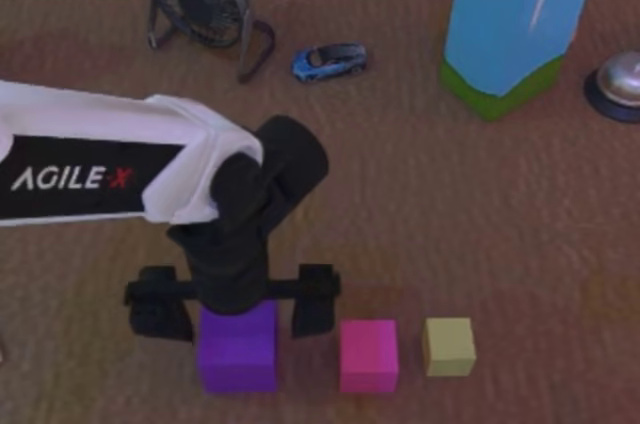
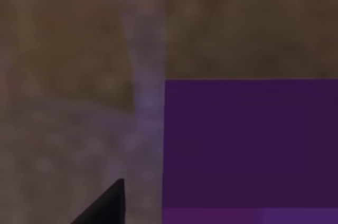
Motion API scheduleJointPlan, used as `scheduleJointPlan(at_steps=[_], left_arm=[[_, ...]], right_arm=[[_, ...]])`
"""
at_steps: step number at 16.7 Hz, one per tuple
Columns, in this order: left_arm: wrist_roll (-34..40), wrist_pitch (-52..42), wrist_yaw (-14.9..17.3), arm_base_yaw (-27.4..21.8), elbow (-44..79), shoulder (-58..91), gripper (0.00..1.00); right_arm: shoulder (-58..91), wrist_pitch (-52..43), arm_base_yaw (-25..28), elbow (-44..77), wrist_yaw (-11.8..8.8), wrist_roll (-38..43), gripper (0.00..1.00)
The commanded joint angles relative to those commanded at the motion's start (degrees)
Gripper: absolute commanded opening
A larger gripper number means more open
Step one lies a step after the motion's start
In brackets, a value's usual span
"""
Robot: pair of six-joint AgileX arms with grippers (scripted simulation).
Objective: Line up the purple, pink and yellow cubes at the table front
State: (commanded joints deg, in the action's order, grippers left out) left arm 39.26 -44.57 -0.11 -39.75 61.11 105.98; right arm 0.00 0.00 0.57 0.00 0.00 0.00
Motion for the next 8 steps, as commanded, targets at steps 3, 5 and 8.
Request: scheduleJointPlan(at_steps=[3,5,8], left_arm=[[0.18,-7.08,-0.05,0.47,3.59,-2.68,1.00],[0.19,-11.38,0.01,0.75,5.94,-4.61,1.00],[0.11,-13.41,0.04,0.97,7.28,-6.00,1.00]], right_arm=[[0.00,0.00,0.00,0.00,0.00,0.00,1.00],[0.00,0.00,0.00,0.00,0.00,0.00,1.00],[0.00,0.00,0.00,0.00,0.00,0.00,1.00]])
